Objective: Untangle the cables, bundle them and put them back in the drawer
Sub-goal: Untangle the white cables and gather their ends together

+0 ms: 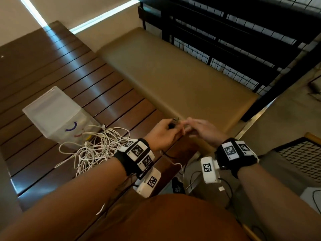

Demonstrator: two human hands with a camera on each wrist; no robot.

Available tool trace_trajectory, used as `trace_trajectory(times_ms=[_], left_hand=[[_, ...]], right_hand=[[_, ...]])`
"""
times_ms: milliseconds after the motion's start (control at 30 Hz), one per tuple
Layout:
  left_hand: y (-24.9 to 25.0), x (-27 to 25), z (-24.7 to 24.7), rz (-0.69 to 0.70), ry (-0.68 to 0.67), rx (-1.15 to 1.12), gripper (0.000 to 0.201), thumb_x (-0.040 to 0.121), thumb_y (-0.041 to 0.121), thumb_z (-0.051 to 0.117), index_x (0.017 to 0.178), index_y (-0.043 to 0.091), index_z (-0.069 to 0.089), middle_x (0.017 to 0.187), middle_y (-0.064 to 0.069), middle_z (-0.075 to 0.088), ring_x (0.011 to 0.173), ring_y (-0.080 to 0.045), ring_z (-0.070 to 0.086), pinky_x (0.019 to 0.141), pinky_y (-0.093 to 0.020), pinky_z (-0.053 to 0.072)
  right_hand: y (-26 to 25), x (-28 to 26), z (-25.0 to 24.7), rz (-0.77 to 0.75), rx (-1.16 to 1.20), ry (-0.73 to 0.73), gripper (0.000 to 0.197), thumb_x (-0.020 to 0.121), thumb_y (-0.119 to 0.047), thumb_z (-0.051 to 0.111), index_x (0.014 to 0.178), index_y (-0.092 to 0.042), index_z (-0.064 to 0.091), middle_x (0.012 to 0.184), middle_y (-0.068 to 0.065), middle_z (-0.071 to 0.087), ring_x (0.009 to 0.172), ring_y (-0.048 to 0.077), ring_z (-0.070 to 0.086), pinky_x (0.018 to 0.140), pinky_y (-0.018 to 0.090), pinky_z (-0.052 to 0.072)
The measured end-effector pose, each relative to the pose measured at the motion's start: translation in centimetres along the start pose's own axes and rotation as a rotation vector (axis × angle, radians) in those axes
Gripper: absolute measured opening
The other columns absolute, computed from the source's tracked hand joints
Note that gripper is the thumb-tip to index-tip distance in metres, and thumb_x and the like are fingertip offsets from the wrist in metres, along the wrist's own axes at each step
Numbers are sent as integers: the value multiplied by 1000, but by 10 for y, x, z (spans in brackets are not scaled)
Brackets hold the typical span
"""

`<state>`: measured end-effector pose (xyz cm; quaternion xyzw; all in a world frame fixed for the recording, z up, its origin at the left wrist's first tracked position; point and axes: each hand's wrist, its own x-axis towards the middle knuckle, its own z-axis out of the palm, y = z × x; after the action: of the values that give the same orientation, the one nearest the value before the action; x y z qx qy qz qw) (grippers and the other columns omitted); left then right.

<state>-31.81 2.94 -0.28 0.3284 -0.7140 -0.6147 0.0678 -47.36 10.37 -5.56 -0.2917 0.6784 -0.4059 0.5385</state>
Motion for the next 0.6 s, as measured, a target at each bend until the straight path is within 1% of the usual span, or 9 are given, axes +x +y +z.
trace_trajectory(times_ms=[33,100,167,200,267,333,467,500,600], left_hand=[[1,-2,-2,-5,56,-111,34,103,8,36,74,3,52,42,10,50,43,2,50,49,-9,40],[-4,-5,-12,0,183,-268,42,105,17,34,66,7,45,41,8,42,46,-4,46,51,-14,37],[-12,-8,-29,-11,317,-433,44,105,27,33,65,10,43,45,5,35,47,-11,37,47,-19,31],[-15,-11,-40,-25,370,-542,43,105,30,32,67,12,43,46,4,32,45,-11,31,45,-21,26],[-20,-22,-62,-30,409,-690,42,105,35,30,71,15,43,46,5,28,43,-9,24,44,-22,23],[-27,-39,-80,-7,411,-768,41,104,38,29,72,16,43,46,5,25,42,-9,24,45,-22,29],[-42,-74,-123,28,516,-861,42,103,44,26,72,19,40,46,7,24,45,-10,31,53,-24,41],[-47,-83,-133,19,552,-871,42,102,45,26,72,19,39,45,8,24,44,-9,29,49,-22,39],[-66,-105,-149,-3,636,-852,37,103,40,32,73,21,40,46,9,24,40,-6,21,40,-19,20]], right_hand=[[-7,0,15,1,24,-67,34,101,-39,38,99,-22,68,84,0,72,86,14,66,86,29,49],[-11,1,47,41,99,-171,44,92,-58,43,93,-22,69,90,5,72,90,19,66,94,36,48],[-4,6,69,69,108,-273,57,77,-72,50,92,-22,74,91,8,69,85,20,64,91,41,48],[-2,6,78,67,74,-344,53,80,-69,50,87,-23,75,80,5,65,73,17,61,83,40,48],[4,7,92,65,-2,-499,48,91,-57,45,76,-18,69,56,-3,43,49,10,40,60,31,42],[3,11,106,96,-3,-549,49,90,-56,44,70,-13,58,50,-5,30,43,9,26,48,25,32],[-7,29,126,78,-439,-547,57,98,-56,33,60,-16,47,50,-2,38,41,14,37,49,25,35],[-9,30,133,72,-529,-549,56,99,-53,34,59,-16,46,50,-2,40,41,15,39,49,25,36],[-16,37,153,18,-688,-576,49,100,-43,42,61,-15,50,49,-4,48,41,13,44,45,22,37]])
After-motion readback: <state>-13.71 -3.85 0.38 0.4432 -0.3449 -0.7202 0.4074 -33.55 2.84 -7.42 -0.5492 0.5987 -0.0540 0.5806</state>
